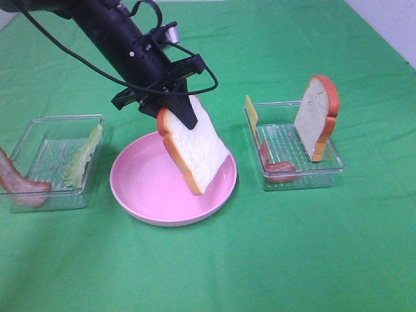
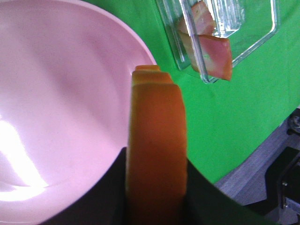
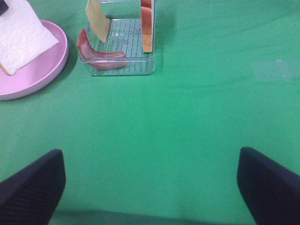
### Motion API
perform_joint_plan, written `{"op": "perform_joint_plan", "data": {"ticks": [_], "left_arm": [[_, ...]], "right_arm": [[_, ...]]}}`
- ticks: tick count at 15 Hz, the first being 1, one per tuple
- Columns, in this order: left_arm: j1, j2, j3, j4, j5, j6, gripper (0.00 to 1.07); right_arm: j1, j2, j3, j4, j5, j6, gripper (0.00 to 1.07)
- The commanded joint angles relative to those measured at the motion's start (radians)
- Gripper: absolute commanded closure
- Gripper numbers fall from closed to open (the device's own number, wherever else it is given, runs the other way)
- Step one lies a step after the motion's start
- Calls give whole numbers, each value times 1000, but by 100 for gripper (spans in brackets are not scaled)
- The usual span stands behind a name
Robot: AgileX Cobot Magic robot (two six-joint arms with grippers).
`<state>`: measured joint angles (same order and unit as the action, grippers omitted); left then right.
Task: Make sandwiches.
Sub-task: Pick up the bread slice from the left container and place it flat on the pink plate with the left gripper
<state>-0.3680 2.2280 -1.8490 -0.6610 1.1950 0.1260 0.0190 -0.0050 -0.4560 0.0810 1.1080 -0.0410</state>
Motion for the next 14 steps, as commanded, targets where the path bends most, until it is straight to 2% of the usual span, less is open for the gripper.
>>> {"op": "perform_joint_plan", "data": {"ticks": [1, 3, 6, 7, 12, 14], "left_arm": [[33, -5, 40, -59, 4, 27, 107], [42, 2, 92, -79, -7, 63, 107], [56, 25, 128, -93, -50, 68, 107], [58, 32, 128, -127, -80, 75, 107], [62, 43, 127, -167, -128, 75, 107], [62, 43, 127, -157, -130, 39, 107]], "right_arm": [[-6, -31, 3, 9, -7, 3, 12], [-6, -31, 3, 9, -7, 3, 12], [-6, -31, 3, 9, -7, 3, 12], [-6, -31, 3, 9, -7, 3, 12], [-6, -31, 3, 9, -7, 3, 12], [-6, -31, 3, 9, -7, 3, 12]]}}
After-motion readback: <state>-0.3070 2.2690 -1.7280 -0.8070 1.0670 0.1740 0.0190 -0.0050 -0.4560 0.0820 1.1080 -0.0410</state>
